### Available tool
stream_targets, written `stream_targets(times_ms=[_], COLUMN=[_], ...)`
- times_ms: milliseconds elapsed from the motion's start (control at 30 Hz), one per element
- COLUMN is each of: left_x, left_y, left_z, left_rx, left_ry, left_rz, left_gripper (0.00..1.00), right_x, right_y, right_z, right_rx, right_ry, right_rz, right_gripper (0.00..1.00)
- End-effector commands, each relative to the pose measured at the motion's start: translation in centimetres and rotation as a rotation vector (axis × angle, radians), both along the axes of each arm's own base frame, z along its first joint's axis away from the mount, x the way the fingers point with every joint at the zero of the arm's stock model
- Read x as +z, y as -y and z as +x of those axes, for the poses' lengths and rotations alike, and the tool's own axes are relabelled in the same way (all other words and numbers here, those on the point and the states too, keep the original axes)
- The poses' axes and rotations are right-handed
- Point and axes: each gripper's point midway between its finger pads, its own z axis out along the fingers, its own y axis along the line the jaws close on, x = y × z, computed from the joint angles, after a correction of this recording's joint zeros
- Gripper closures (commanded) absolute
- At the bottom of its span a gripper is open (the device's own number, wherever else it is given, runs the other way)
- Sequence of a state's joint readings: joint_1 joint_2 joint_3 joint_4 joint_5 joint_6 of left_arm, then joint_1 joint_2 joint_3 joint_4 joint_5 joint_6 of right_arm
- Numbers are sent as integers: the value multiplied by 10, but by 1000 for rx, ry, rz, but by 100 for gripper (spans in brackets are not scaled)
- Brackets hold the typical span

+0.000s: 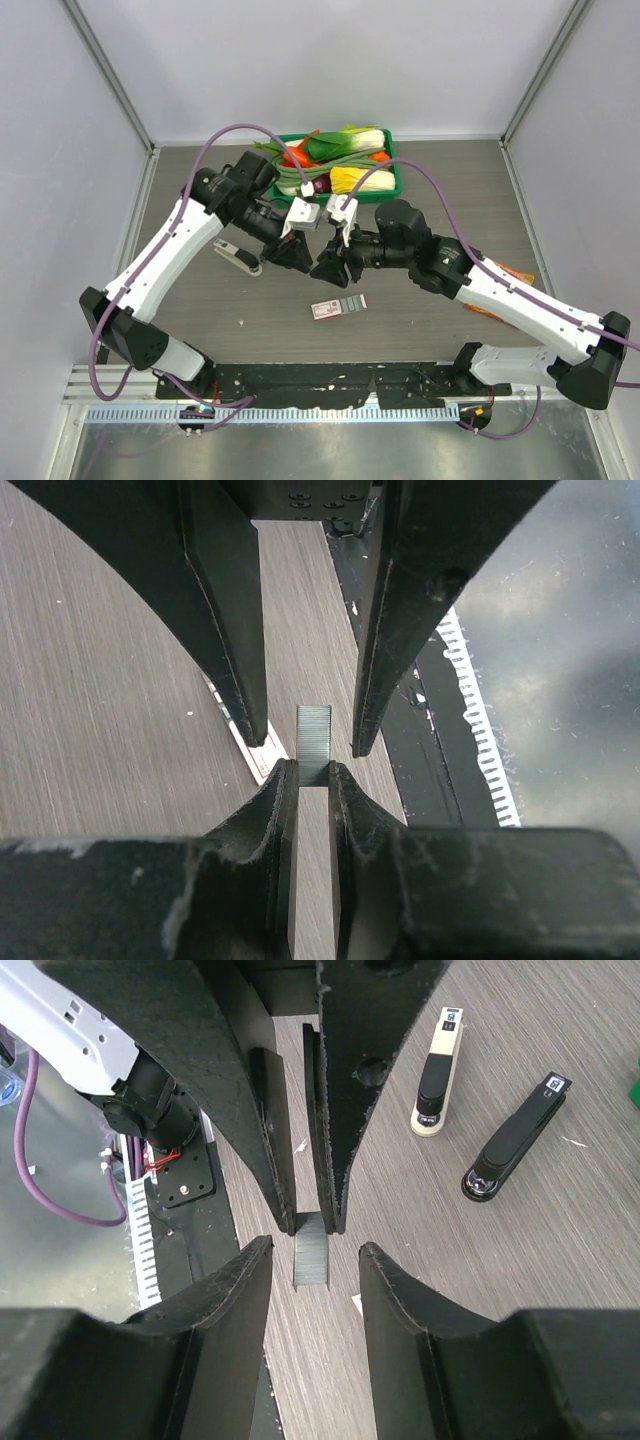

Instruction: Unload the staples from the stapler

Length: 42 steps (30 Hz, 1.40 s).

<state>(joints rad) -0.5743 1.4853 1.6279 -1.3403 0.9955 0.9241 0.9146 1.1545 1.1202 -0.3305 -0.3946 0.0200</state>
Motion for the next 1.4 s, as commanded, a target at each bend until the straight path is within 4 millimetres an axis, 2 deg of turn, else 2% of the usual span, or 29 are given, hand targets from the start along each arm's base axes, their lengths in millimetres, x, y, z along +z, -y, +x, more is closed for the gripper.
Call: stream_targets(times_ms=[0,167,433,667,800,867,900,933,1033,1167,1333,1367], left_x=[2,3,2,3,3,4,4,3,8,21,27,27], left_y=[-31,-31,-32,-30,-28,-28,-28,-28,-25,-29,-38,-43], left_z=[-55,-55,-55,-53,-50,-49,-48,-47,-40,-23,3,9], left_rx=[-13,-11,-11,-3,-1,-1,1,3,32,110,241,287], left_ry=[-258,-255,-252,-258,-261,-261,-260,-258,-250,-218,-193,-211], left_rz=[141,143,147,151,150,151,152,154,150,116,111,114], left_gripper=[96,96,96,86,81,70,62,46,25,23,21,21], right_x=[21,21,22,17,8,8,4,3,-4,-20,-56,-69], right_y=[-5,-5,-5,-4,-2,-1,0,1,5,13,33,37], right_z=[4,5,5,3,0,-1,-2,-2,2,11,34,35], right_rx=[1,-5,-10,-14,-22,-25,-29,-36,-71,-149,-348,-389], right_ry=[74,78,74,59,31,22,15,10,5,-9,-35,-69], right_rz=[28,26,28,21,10,14,6,8,-4,-35,-123,-133], right_gripper=[54,58,73,85,86,88,88,89,89,90,91,91])
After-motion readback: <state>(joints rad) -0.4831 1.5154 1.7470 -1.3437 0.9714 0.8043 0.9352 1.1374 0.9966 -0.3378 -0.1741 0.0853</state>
